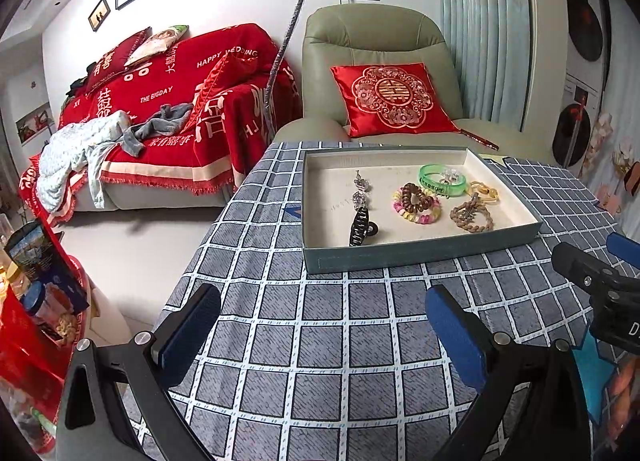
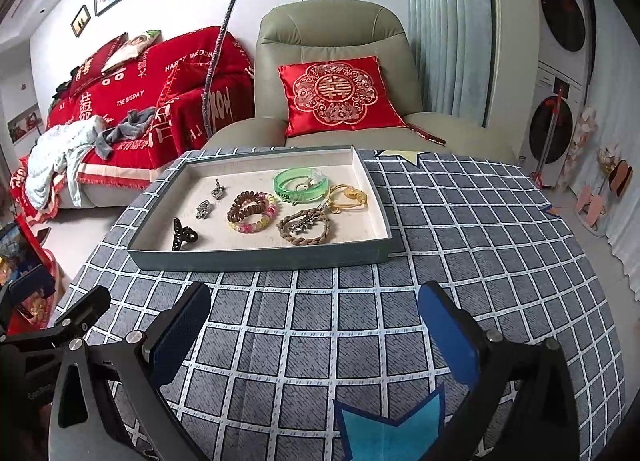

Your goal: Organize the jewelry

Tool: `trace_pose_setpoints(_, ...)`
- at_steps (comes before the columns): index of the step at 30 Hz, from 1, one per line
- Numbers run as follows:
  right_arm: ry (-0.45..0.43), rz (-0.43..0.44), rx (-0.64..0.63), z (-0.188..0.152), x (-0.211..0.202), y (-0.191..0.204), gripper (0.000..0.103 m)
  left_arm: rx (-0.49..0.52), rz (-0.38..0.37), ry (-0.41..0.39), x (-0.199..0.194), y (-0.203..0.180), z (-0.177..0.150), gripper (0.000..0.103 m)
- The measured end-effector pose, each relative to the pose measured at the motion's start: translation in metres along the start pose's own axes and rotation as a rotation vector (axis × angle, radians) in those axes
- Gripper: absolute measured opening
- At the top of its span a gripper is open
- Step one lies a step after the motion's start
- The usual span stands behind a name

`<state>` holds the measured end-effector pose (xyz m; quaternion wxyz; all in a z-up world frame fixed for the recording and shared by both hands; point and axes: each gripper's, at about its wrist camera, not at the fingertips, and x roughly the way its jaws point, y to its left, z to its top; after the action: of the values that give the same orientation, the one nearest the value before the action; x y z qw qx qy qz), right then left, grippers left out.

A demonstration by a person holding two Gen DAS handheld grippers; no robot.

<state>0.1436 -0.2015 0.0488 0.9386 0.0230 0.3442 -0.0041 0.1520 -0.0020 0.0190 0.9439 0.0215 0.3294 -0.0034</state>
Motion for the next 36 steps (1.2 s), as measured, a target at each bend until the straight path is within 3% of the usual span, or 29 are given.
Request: trace_pose_setpoints(36, 0.006, 0.006, 0.006, -0.0026, 0.0005, 0.0052, 0.103, -0.007, -0.003, 0.014, 0.0013, 0.0013, -0.0017, 0.103)
